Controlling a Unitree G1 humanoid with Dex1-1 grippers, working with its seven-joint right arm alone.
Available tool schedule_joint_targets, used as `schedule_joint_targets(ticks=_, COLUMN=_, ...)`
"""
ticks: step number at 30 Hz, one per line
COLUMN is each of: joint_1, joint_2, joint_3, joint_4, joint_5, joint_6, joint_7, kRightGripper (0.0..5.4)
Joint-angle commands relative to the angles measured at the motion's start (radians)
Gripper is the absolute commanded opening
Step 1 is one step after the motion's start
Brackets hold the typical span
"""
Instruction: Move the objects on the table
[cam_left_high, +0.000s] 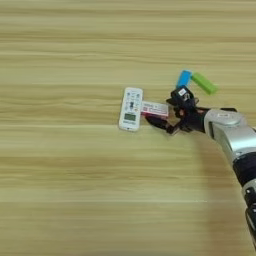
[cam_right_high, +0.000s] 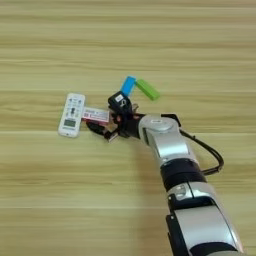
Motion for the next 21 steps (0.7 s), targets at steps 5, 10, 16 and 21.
schedule_joint_targets(ticks=5, joint_1=-0.068, joint_2=-0.02, joint_3=-0.01, joint_4=-0.028, joint_5=0.0, joint_6=-0.022, joint_7=-0.003, kRightGripper=4.26)
schedule_joint_targets(ticks=10, joint_1=-0.068, joint_2=-0.021, joint_3=-0.012, joint_4=-0.028, joint_5=-0.001, joint_6=-0.023, joint_7=0.0, kRightGripper=3.74)
schedule_joint_targets(ticks=16, joint_1=-0.066, joint_2=-0.021, joint_3=-0.013, joint_4=-0.029, joint_5=-0.001, joint_6=-0.024, joint_7=0.001, kRightGripper=3.05)
schedule_joint_targets(ticks=21, joint_1=-0.063, joint_2=-0.022, joint_3=-0.014, joint_4=-0.034, joint_5=-0.003, joint_6=-0.027, joint_7=-0.003, kRightGripper=2.5)
